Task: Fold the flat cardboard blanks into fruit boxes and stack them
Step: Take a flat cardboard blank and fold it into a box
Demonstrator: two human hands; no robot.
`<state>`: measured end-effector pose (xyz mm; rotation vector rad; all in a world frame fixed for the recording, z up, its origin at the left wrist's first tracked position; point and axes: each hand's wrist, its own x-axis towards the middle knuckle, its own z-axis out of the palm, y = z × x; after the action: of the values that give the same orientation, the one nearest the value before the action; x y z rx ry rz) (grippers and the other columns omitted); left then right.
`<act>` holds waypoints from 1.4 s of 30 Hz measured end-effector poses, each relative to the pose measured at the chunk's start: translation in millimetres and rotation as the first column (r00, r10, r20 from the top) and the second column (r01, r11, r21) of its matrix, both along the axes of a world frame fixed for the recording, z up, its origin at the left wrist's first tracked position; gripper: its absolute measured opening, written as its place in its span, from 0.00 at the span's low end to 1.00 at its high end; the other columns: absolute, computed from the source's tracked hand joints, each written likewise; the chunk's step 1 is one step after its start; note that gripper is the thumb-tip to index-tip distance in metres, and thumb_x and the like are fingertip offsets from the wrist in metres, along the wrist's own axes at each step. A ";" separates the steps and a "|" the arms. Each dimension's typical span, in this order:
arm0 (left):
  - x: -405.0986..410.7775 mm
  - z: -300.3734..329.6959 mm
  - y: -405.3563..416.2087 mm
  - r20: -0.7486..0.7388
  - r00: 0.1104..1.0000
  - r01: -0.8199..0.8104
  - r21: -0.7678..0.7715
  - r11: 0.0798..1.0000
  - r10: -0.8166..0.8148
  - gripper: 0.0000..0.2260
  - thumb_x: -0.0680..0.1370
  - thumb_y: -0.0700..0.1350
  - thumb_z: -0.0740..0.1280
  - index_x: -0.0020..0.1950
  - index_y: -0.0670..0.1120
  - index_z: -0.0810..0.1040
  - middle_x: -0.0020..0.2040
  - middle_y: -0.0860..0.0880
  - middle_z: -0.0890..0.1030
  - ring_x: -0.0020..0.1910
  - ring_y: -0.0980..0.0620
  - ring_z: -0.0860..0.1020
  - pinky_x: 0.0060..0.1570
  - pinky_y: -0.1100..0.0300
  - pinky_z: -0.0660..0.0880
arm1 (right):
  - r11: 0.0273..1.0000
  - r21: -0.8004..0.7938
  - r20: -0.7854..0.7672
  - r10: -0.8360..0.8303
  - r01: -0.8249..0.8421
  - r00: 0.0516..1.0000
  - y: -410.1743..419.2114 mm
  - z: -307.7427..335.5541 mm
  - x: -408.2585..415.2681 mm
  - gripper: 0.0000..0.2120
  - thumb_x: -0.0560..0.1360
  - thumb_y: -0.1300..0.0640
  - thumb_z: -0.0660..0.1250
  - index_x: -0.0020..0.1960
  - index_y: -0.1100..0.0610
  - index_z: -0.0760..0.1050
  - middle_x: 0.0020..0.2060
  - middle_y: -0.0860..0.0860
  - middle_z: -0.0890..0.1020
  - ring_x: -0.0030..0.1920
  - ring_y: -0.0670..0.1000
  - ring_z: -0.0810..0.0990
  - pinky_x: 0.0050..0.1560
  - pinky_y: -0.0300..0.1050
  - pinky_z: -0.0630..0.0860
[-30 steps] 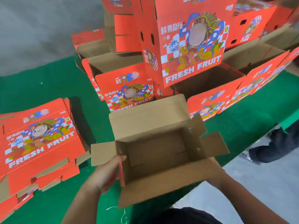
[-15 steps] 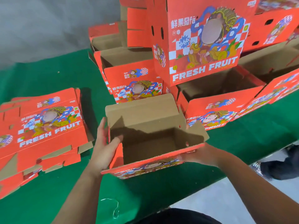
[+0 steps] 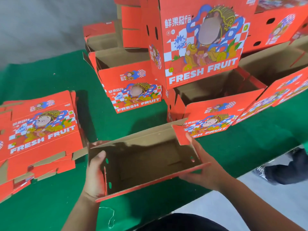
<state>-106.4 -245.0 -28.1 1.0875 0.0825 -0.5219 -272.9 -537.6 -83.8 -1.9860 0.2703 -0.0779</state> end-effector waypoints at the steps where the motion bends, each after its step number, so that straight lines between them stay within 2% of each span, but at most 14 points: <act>1: 0.6 0.6 -9.4 -0.005 1.000 0.011 0.022 1.000 -0.011 0.21 0.75 0.48 0.63 0.66 0.44 0.80 0.60 0.39 0.83 0.60 0.40 0.82 0.58 0.44 0.81 | 0.999 0.016 0.020 -0.046 0.046 0.999 -5.0 -4.4 -5.5 0.58 0.66 0.41 0.83 0.83 0.41 0.50 0.75 0.40 0.72 0.72 0.43 0.74 0.69 0.45 0.75; 4: 0.0 0.9 -44.6 0.126 0.988 0.069 0.188 0.980 -0.094 0.23 0.74 0.49 0.70 0.69 0.49 0.76 0.63 0.44 0.83 0.64 0.44 0.80 0.60 0.48 0.79 | 0.986 0.067 0.100 -0.159 0.153 0.982 -22.5 -13.0 -20.0 0.49 0.69 0.48 0.81 0.82 0.52 0.57 0.73 0.44 0.74 0.74 0.47 0.72 0.72 0.41 0.70; 8: 4.3 -1.6 -89.5 0.293 0.924 0.019 0.607 0.795 -0.246 0.18 0.70 0.53 0.69 0.55 0.71 0.72 0.49 0.68 0.83 0.50 0.72 0.80 0.54 0.66 0.72 | 0.886 0.190 0.110 -0.448 0.423 0.887 -44.1 -16.0 -27.0 0.28 0.66 0.50 0.70 0.65 0.50 0.69 0.55 0.39 0.79 0.56 0.40 0.79 0.56 0.40 0.75; 12: 3.4 -2.3 -113.3 0.059 0.905 0.244 0.738 0.629 -0.420 0.16 0.70 0.58 0.69 0.52 0.68 0.65 0.49 0.58 0.83 0.52 0.50 0.84 0.55 0.47 0.82 | 0.672 0.262 0.135 -0.736 0.692 0.663 -39.7 -16.4 -26.2 0.35 0.69 0.52 0.63 0.74 0.59 0.63 0.63 0.49 0.73 0.59 0.42 0.76 0.60 0.39 0.73; 14: -4.6 -0.6 -126.1 -0.007 0.905 0.310 0.697 0.647 -0.426 0.13 0.76 0.59 0.71 0.49 0.67 0.67 0.50 0.51 0.83 0.47 0.46 0.85 0.41 0.43 0.85 | 0.438 0.254 -0.065 -0.882 0.862 0.467 -22.6 -24.7 -27.4 0.34 0.74 0.49 0.63 0.79 0.54 0.58 0.71 0.51 0.67 0.66 0.49 0.73 0.66 0.45 0.71; 16: -21.3 2.3 -145.8 -0.084 0.913 0.371 0.582 0.724 -0.400 0.13 0.77 0.60 0.72 0.56 0.65 0.69 0.56 0.49 0.83 0.52 0.46 0.85 0.46 0.43 0.84 | 0.248 0.205 -0.502 -0.803 0.947 0.320 4.0 -32.2 -28.8 0.26 0.78 0.47 0.65 0.72 0.56 0.65 0.65 0.57 0.71 0.57 0.57 0.76 0.57 0.53 0.75; 18: -37.7 2.1 -167.3 -0.246 0.875 0.480 0.328 0.814 -0.417 0.22 0.74 0.62 0.74 0.63 0.60 0.69 0.58 0.50 0.82 0.54 0.44 0.84 0.52 0.46 0.83 | 0.546 0.229 -0.677 -0.506 0.806 0.535 28.5 -35.1 -27.3 0.12 0.79 0.52 0.67 0.57 0.60 0.75 0.44 0.56 0.79 0.39 0.52 0.77 0.40 0.47 0.75; 21: -54.7 3.3 -188.5 -0.293 0.774 0.617 0.149 0.773 -0.561 0.29 0.72 0.63 0.70 0.69 0.57 0.67 0.64 0.46 0.80 0.52 0.41 0.82 0.62 0.44 0.78 | 0.937 0.196 -0.495 -0.161 0.290 0.854 34.2 -24.1 -14.4 0.08 0.76 0.50 0.69 0.43 0.54 0.81 0.36 0.44 0.82 0.36 0.43 0.78 0.42 0.43 0.75; 24: -56.6 -4.6 -190.6 -0.178 0.765 0.638 0.342 0.690 -0.619 0.21 0.80 0.60 0.67 0.71 0.59 0.66 0.60 0.50 0.83 0.50 0.48 0.84 0.54 0.55 0.78 | 0.943 0.131 -0.343 -0.245 0.305 0.907 1.0 -7.3 4.3 0.09 0.80 0.52 0.64 0.46 0.48 0.83 0.42 0.38 0.84 0.41 0.47 0.82 0.49 0.45 0.80; 29: -39.1 -20.8 -169.9 -0.260 0.798 0.588 0.537 0.605 -0.544 0.17 0.81 0.52 0.66 0.70 0.58 0.70 0.55 0.52 0.82 0.54 0.54 0.83 0.62 0.53 0.76 | 0.931 -0.300 -0.472 -0.335 0.209 0.816 -32.0 -27.0 -9.0 0.14 0.83 0.43 0.59 0.65 0.44 0.76 0.51 0.47 0.85 0.50 0.54 0.84 0.58 0.57 0.79; 33: -37.6 -25.2 -157.4 -0.180 0.815 0.541 0.578 0.611 -0.551 0.18 0.80 0.52 0.68 0.69 0.58 0.70 0.56 0.56 0.79 0.49 0.59 0.81 0.50 0.61 0.77 | 0.887 -0.078 -0.516 -0.426 0.455 0.743 -9.1 -44.0 2.1 0.15 0.82 0.49 0.62 0.68 0.46 0.71 0.55 0.53 0.82 0.47 0.56 0.83 0.53 0.54 0.80; 35: -42.2 -17.0 -167.4 0.008 0.821 0.466 0.569 0.677 -0.571 0.16 0.79 0.51 0.71 0.64 0.60 0.71 0.58 0.59 0.78 0.46 0.66 0.80 0.47 0.67 0.74 | 0.727 0.210 -0.673 -0.377 0.653 0.636 2.6 -44.2 4.8 0.09 0.81 0.54 0.64 0.59 0.56 0.74 0.45 0.56 0.83 0.37 0.53 0.78 0.40 0.48 0.75; 38: -45.5 4.2 -203.9 0.160 0.816 0.414 0.507 0.756 -0.555 0.22 0.75 0.62 0.71 0.64 0.58 0.69 0.57 0.58 0.80 0.54 0.62 0.80 0.59 0.60 0.73 | 0.177 0.426 -0.809 -0.364 0.887 0.461 -0.3 -37.3 -1.3 0.07 0.83 0.59 0.62 0.55 0.62 0.75 0.43 0.59 0.83 0.39 0.57 0.79 0.41 0.49 0.75; 42: -51.9 20.7 -250.9 0.000 0.789 0.437 0.703 0.561 -0.614 0.44 0.64 0.77 0.66 0.71 0.58 0.57 0.52 0.51 0.83 0.51 0.46 0.84 0.57 0.45 0.80 | -0.364 0.499 -0.817 -0.499 0.786 0.287 -12.8 -30.6 -2.5 0.11 0.82 0.55 0.63 0.60 0.61 0.72 0.56 0.62 0.81 0.56 0.61 0.83 0.58 0.57 0.81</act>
<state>-158.3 -495.9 -7.4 1.9260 -0.3268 -0.9436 -275.4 -550.4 -114.4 -0.1815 1.3883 -0.3568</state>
